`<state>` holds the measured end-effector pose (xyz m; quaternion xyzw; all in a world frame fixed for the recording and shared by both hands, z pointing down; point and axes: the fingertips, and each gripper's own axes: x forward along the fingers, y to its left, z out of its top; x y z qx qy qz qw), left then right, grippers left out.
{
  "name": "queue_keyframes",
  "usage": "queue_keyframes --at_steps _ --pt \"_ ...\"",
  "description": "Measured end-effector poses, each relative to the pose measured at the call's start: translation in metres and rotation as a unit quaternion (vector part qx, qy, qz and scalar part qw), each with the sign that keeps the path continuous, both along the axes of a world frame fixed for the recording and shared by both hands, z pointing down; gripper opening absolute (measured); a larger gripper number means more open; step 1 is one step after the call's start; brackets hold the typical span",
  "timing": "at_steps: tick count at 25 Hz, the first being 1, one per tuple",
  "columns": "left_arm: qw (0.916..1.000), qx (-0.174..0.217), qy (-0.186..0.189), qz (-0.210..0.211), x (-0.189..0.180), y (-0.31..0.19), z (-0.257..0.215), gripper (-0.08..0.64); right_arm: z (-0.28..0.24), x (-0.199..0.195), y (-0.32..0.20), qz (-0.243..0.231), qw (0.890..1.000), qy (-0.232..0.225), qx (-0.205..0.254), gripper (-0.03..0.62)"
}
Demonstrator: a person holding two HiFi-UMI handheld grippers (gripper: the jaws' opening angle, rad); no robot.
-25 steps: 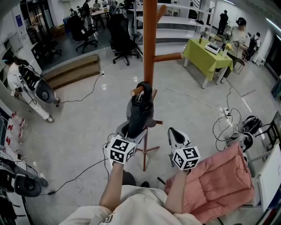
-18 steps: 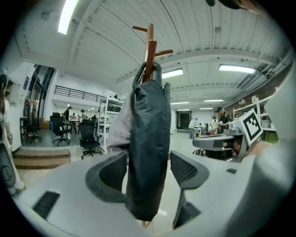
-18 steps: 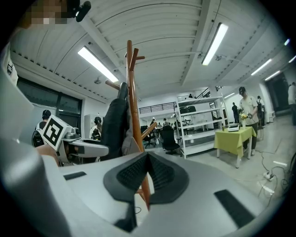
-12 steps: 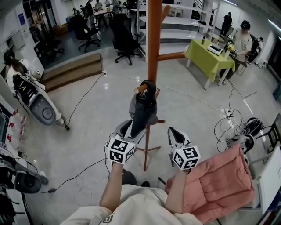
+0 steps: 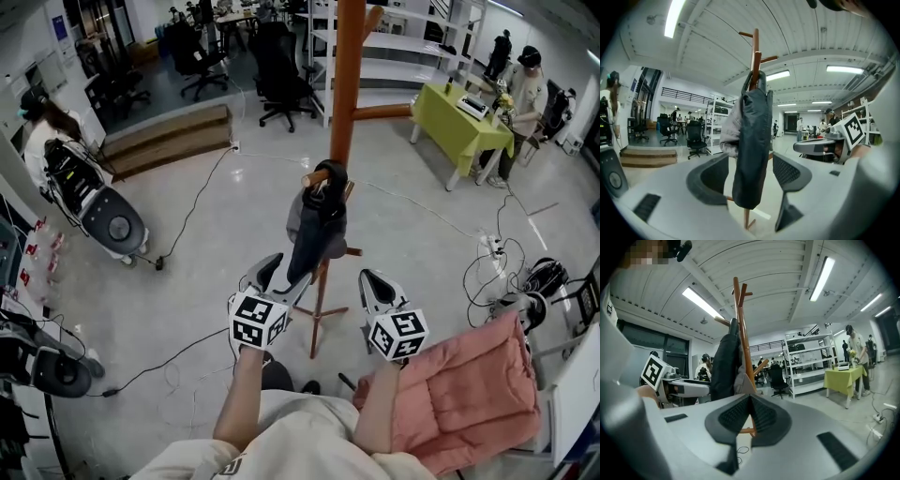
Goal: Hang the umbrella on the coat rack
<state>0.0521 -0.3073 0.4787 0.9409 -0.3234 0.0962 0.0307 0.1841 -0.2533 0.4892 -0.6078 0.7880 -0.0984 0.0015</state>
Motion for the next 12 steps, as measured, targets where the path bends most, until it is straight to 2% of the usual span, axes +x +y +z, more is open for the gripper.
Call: queue_keyframes --at_steps 5,12 --pt "0.9999 -0.001 -0.002 -0.014 0.001 0.005 -0.001 0.298 0.005 -0.003 0.001 -0.019 1.000 -0.006 -0.007 0.003" --pt "0.9997 0.001 -0.009 -0.025 -0.024 0.017 0.003 0.298 0.010 -0.026 0.001 -0.033 0.999 -0.012 -0.010 0.004"
